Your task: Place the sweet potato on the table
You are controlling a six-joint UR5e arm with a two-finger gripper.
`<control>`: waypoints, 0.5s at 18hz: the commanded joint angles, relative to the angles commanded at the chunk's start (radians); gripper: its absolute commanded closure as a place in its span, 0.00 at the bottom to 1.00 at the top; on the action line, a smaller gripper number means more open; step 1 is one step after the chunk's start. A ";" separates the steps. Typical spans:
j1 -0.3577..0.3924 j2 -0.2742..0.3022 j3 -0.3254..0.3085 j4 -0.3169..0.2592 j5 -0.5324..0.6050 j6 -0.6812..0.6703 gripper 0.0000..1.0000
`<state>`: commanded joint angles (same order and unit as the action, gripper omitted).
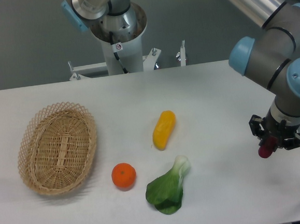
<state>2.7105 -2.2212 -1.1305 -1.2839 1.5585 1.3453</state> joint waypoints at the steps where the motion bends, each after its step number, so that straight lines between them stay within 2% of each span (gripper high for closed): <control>1: -0.002 0.000 -0.002 0.000 0.000 -0.002 0.85; 9: -0.002 0.000 -0.002 0.000 0.000 -0.009 0.84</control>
<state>2.7090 -2.2212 -1.1321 -1.2839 1.5585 1.3361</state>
